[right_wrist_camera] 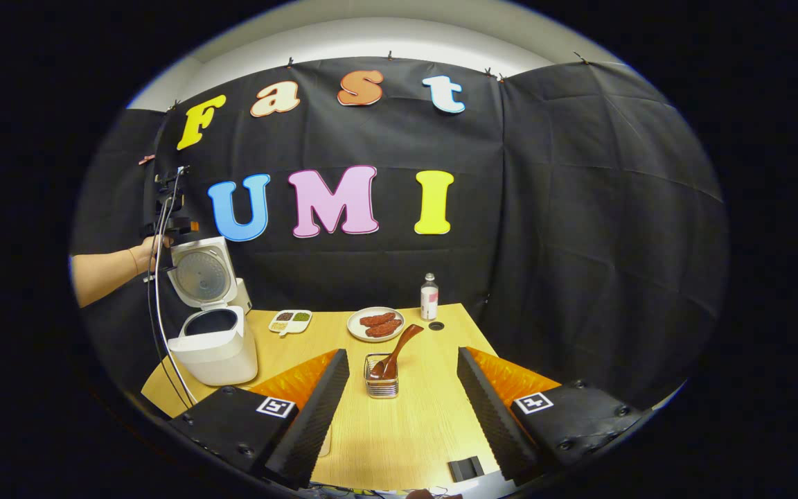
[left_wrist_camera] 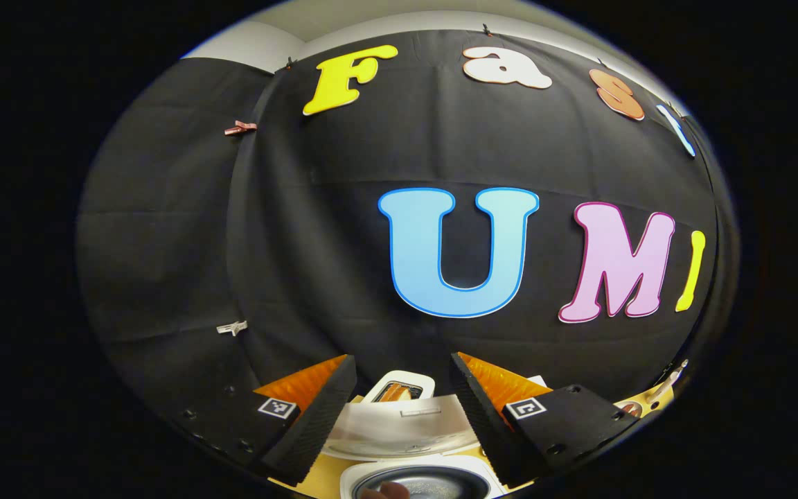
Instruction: Close the left gripper, press the button to open the rice cooker; take a wooden spoon from the chopstick holder with the right hand, scoop a spoonful of rice and pour it into the rice cooker, then put the wooden spoon back into the chopstick holder.
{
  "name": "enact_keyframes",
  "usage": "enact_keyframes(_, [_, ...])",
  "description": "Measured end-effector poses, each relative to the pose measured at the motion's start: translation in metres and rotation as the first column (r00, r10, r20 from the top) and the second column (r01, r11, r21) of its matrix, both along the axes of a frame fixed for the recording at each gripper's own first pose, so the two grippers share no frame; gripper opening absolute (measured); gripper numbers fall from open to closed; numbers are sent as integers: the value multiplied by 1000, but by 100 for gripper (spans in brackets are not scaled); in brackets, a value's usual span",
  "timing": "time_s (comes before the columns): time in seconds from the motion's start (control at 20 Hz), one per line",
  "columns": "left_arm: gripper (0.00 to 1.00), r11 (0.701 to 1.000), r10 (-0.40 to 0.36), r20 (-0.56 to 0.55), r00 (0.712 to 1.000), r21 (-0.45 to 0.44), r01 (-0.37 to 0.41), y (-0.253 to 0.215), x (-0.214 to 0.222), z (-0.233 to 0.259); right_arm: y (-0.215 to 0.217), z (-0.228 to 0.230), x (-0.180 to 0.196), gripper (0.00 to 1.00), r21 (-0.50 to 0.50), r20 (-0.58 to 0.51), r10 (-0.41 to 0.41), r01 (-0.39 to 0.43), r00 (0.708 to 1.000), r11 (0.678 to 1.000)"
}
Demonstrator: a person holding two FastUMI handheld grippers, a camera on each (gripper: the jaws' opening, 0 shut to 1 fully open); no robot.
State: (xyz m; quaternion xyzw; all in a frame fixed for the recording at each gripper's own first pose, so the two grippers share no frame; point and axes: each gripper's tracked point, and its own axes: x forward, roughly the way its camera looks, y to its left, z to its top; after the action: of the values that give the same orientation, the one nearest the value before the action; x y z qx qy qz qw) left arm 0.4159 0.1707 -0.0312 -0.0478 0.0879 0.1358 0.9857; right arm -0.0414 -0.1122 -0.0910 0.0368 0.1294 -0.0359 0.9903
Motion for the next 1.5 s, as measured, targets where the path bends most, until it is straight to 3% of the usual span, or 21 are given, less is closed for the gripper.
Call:
enact_keyframes(0.15, [94, 1000, -12, -57, 998, 21, 13, 3, 16, -22, 4, -14, -7, 99, -12, -42, -22, 22, 999, 1000])
enact_keyframes(0.4, [97, 999, -25, -104, 994, -44, 20, -6, 7, -36, 22, -5, 4, 98, -19, -15, 0, 0, 1000, 1000])
enact_keyframes(0.9, [98, 996, 36, -188, 982, -76, -51, -45, -73, -67, 36, -10, 35, 98, 31, 9, 148, -148, 989, 988])
enact_keyframes(1.15, [99, 993, 55, -238, 970, -90, -79, -72, -115, -101, 26, -7, 43, 98, 67, 22, 172, -173, 985, 983])
enact_keyframes(1.5, [98, 992, 58, -272, 960, -94, -87, -94, -153, -154, 10, -7, 31, 99, 8, 0, 193, -193, 981, 981])
